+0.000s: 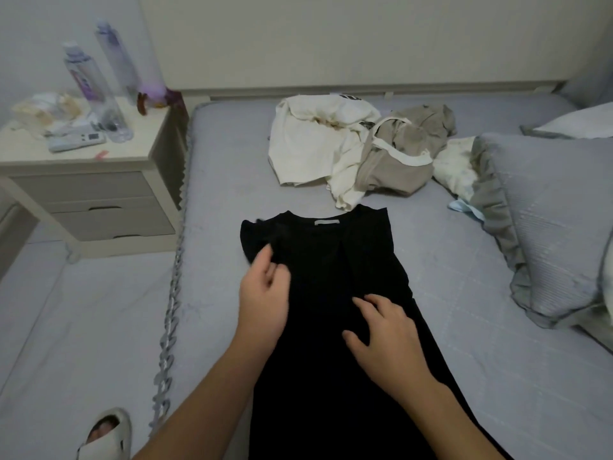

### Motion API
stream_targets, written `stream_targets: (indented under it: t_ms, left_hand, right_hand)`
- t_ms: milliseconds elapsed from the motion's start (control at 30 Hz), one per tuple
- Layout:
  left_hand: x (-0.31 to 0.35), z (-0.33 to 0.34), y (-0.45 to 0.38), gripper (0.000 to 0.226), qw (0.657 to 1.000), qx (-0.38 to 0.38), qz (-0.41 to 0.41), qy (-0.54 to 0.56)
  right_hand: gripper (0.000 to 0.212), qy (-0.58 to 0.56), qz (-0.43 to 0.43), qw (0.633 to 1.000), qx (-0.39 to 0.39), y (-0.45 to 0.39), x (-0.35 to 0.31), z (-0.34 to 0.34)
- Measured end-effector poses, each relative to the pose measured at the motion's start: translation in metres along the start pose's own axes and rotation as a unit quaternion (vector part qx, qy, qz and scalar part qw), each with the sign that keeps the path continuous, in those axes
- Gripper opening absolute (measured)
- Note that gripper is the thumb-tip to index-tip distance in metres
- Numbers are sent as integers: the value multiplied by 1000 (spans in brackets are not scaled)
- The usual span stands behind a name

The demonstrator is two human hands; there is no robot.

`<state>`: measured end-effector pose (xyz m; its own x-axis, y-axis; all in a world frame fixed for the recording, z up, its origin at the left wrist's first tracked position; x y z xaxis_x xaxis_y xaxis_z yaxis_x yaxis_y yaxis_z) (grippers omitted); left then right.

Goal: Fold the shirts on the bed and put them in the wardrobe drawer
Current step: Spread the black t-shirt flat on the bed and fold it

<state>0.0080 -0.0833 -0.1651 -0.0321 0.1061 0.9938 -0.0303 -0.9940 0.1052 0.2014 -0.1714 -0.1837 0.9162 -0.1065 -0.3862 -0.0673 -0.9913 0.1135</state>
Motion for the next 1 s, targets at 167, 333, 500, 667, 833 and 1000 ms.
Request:
stream_targets:
  t_ms: [167,333,500,667,833,1000]
  left_hand:
    - [-27,119,-1,70,954,-241,-73,-164]
    - [-54,130,36,42,906,-271,18,-324]
    - [-58,34,92,43,907,-20,73,-414]
    - [-109,-20,151,102,838,-89,-123,-524]
    - [-109,-35,200,89,847,-157,-175,-477]
    - [-83,-55,224,31,871,-94,-122,-467]
  right_hand:
    - [78,0,165,986,-19,70,88,-14]
    - [68,-39,263,964,-11,153,156,-16]
    - [45,-82,304,947,61,205,190,-20]
    - [35,-169,309,936,-13,215,182,-18]
    - [34,-193,256,947,-35,245,160,-20]
    - [32,-136,136,975,109,267,131,-46]
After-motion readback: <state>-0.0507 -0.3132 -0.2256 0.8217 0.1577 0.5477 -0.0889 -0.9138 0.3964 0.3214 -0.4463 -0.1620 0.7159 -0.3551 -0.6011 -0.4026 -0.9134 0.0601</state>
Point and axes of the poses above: each hand's wrist, its own y-axis away from the middle knuckle, its own z-axis out of the palm, x = y × z, the point moved 10 cm from there along -y, towards the middle knuckle, and after that the axes turned 6 degrees about -z, right-handed, at the moved point
